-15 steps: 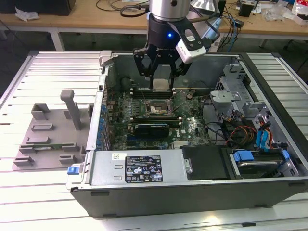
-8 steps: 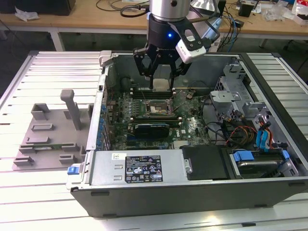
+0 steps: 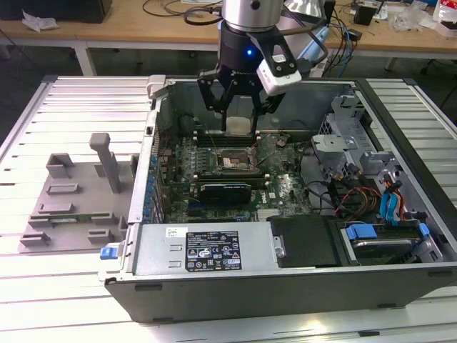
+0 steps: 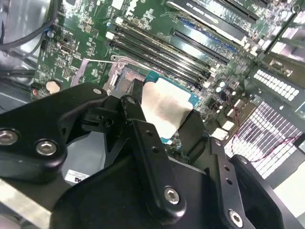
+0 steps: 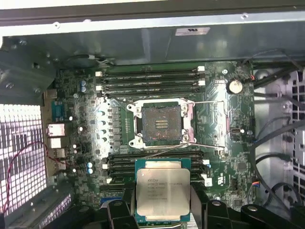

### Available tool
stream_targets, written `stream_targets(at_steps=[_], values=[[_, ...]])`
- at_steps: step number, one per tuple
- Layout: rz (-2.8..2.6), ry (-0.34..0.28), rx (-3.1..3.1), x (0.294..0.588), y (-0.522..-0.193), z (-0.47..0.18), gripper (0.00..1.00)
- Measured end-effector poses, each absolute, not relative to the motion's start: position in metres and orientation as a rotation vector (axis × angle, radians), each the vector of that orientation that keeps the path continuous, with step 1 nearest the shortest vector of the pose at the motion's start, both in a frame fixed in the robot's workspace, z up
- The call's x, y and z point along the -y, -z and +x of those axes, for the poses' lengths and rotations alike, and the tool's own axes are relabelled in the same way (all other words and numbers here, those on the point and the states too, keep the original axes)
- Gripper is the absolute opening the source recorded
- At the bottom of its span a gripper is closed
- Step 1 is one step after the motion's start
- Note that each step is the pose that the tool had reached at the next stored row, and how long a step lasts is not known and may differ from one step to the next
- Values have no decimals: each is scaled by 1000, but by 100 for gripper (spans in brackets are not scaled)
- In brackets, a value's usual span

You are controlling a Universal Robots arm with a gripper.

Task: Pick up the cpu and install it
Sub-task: 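Place the cpu into insertion slot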

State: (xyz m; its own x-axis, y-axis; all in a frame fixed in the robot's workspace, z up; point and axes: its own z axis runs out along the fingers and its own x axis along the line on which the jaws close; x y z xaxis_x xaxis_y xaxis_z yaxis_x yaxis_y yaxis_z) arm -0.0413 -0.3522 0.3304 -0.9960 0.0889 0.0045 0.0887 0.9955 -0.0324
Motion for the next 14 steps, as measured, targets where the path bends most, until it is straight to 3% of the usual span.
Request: stream_targets(at_steps=[14], values=[[-513, -52, 3089, 352, -330, -41, 55]])
